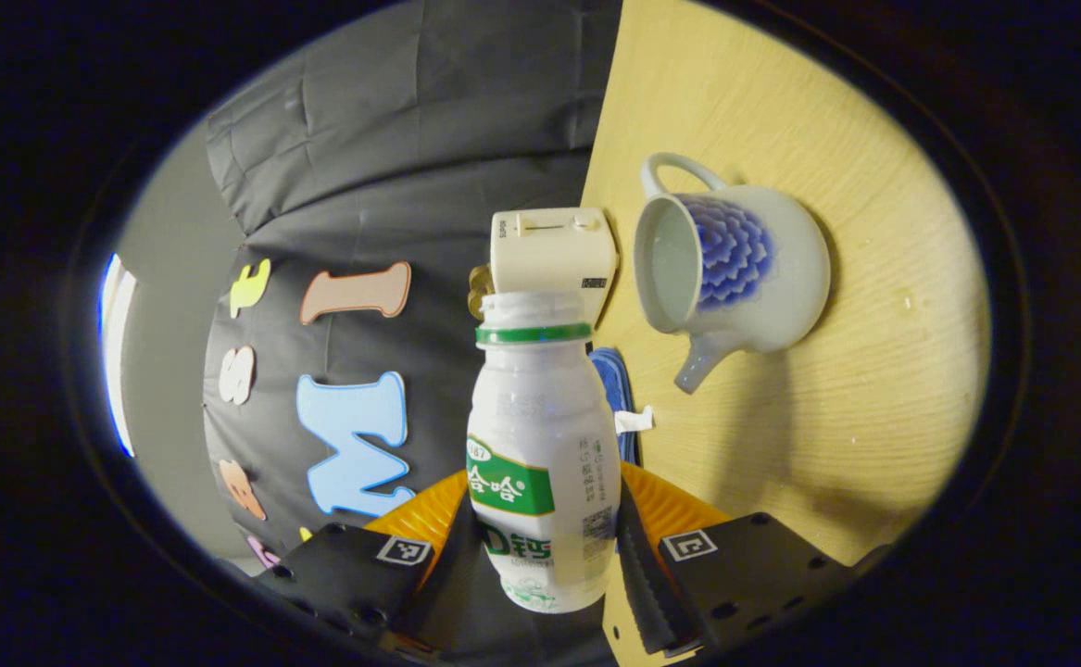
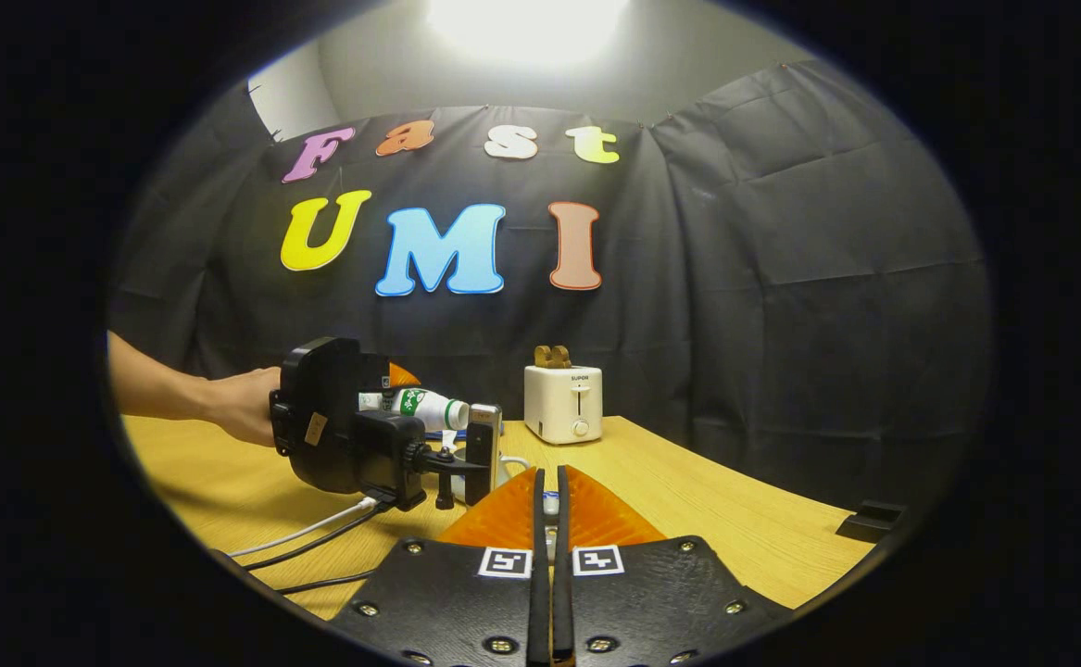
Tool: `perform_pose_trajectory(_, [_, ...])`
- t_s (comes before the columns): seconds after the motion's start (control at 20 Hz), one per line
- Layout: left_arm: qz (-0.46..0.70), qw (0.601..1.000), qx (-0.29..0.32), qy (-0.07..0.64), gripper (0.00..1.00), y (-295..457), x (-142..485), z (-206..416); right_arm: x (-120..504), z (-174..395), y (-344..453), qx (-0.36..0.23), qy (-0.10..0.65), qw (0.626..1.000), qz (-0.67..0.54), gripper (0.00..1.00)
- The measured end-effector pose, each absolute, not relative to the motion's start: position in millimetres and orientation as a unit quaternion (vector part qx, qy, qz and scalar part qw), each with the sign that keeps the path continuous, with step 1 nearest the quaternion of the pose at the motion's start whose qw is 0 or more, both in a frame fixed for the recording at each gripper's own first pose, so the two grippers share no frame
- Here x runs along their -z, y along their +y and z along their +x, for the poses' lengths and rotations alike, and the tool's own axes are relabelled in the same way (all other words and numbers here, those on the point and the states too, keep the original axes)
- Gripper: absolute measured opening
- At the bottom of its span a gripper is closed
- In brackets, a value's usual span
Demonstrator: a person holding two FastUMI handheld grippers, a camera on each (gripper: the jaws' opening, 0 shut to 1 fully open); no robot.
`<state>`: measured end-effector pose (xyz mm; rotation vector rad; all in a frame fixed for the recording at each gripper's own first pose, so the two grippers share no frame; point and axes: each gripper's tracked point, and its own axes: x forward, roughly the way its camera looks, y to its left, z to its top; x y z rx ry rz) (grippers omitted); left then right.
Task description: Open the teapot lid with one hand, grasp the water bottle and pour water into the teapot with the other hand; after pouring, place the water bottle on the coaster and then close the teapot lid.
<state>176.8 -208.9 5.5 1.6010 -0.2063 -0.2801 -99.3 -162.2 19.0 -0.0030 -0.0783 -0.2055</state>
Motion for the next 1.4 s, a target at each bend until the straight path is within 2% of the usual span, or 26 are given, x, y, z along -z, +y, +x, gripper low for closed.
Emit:
perform_pose_trajectory(0.05, [0.720,0.677,0.123,-0.093,0.81,-208.9,-6.6,177.0,-18.4,-99.7,-163.6,0.104,-0.039,0.994,0.000,0.02])
perform_pose_trajectory(0.1, [0.729,0.667,0.119,-0.097,0.76,-208.6,-8.4,177.4,-19.4,-100.4,-164.6,0.105,-0.040,0.994,0.002,0.02])
perform_pose_trajectory(0.15, [0.738,0.657,0.115,-0.102,0.80,-209.5,-9.9,177.5,-19.3,-100.6,-165.9,0.106,-0.041,0.994,0.004,0.02])
perform_pose_trajectory(0.4, [0.760,0.631,0.110,-0.109,0.81,-207.1,-13.5,178.2,-14.4,-98.6,-166.4,0.103,-0.034,0.994,0.005,0.02])
perform_pose_trajectory(0.45, [0.764,0.627,0.108,-0.111,0.78,-207.8,-13.6,178.0,-14.3,-98.8,-167.1,0.103,-0.033,0.994,0.006,0.02])
perform_pose_trajectory(0.5, [0.766,0.624,0.108,-0.111,0.76,-208.0,-13.8,177.0,-15.1,-98.7,-168.1,0.104,-0.032,0.994,0.007,0.02])
perform_pose_trajectory(1.4, [0.800,0.578,0.087,-0.136,0.76,-210.1,-24.3,177.1,-13.2,-97.3,-164.6,0.093,-0.033,0.995,0.012,0.02])
